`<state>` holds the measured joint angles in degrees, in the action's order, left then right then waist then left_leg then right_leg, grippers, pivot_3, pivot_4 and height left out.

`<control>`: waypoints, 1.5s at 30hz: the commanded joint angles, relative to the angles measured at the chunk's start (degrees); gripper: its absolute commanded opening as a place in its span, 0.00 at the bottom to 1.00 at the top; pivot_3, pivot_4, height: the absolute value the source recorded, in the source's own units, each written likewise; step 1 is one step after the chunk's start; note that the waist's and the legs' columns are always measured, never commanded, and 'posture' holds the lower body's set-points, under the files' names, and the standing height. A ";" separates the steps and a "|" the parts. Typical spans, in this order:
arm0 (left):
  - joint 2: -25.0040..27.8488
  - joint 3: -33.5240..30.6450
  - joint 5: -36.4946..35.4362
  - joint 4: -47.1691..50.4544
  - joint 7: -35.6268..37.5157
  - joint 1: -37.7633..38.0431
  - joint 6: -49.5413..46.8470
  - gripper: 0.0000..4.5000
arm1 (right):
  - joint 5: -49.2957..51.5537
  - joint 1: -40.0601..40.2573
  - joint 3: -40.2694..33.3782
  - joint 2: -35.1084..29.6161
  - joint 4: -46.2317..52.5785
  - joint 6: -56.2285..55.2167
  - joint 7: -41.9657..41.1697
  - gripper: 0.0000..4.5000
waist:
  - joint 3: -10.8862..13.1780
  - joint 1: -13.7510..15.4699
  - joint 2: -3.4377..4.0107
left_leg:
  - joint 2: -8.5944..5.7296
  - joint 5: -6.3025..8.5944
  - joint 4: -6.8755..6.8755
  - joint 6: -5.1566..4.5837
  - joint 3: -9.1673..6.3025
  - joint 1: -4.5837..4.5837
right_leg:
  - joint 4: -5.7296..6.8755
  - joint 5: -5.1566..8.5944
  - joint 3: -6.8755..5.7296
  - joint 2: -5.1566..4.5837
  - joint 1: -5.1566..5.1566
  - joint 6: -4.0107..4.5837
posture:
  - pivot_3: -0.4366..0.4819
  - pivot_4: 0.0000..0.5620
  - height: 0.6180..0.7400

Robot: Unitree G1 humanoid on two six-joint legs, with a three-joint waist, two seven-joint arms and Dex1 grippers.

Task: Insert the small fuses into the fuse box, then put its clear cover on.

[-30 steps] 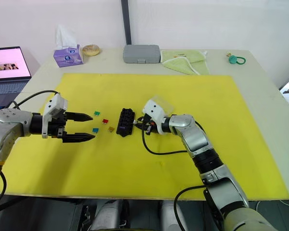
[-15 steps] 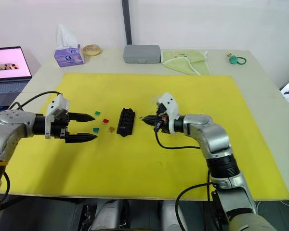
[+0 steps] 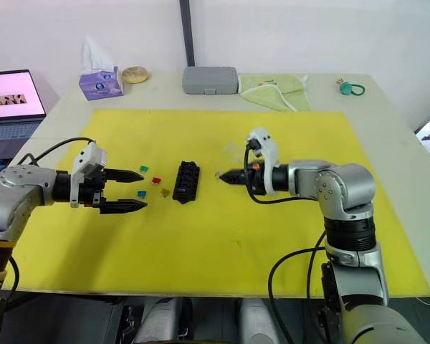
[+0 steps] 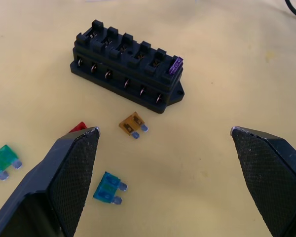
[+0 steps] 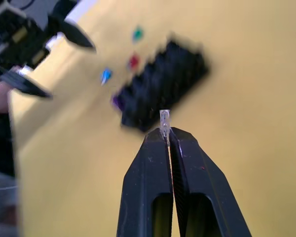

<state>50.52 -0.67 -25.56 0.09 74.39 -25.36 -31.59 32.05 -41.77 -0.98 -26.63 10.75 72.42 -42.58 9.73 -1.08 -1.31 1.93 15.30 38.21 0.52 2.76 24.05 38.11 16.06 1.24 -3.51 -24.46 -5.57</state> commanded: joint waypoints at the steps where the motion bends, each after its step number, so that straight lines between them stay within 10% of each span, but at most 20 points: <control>1: 0.79 0.18 0.59 0.78 0.72 -1.63 1.64 1.00 | -3.99 -4.90 6.65 -1.51 -0.09 -8.50 -1.36 0.02 | 0.00 -0.01 0.00 | 0.00 0.00 0.00 0.00 0.01 0.01 | 0.00 0.00 0.00 0.00 0.00 0.00 | 0.48 0.27 0.97; 16: 2.05 0.83 1.64 0.58 2.29 -2.49 2.62 1.00 | -8.88 -22.76 26.81 0.12 -11.33 -9.09 -12.48 0.02 | 0.00 0.03 0.00 | 0.00 0.00 0.00 0.00 0.02 0.06 | 0.00 0.00 -0.03 -0.01 -0.04 0.00 | 0.48 0.27 0.97; 45: 0.48 0.66 0.51 2.71 -0.39 0.72 2.12 1.00 | -18.60 -26.64 32.87 2.96 -18.68 -16.81 -18.70 0.02 | 0.00 -0.08 0.00 | 0.00 0.00 0.01 0.00 0.00 0.08 | 0.02 0.00 -0.09 -0.02 -0.06 0.00 | 0.48 0.27 0.97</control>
<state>50.96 1.20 -24.36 1.06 74.23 -24.72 -29.72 13.63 -66.48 33.39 -24.08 -8.84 56.40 -60.51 9.73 -1.16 -1.31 1.94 15.30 38.22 0.52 2.76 24.13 38.13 16.06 1.15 -3.52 -24.52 -5.57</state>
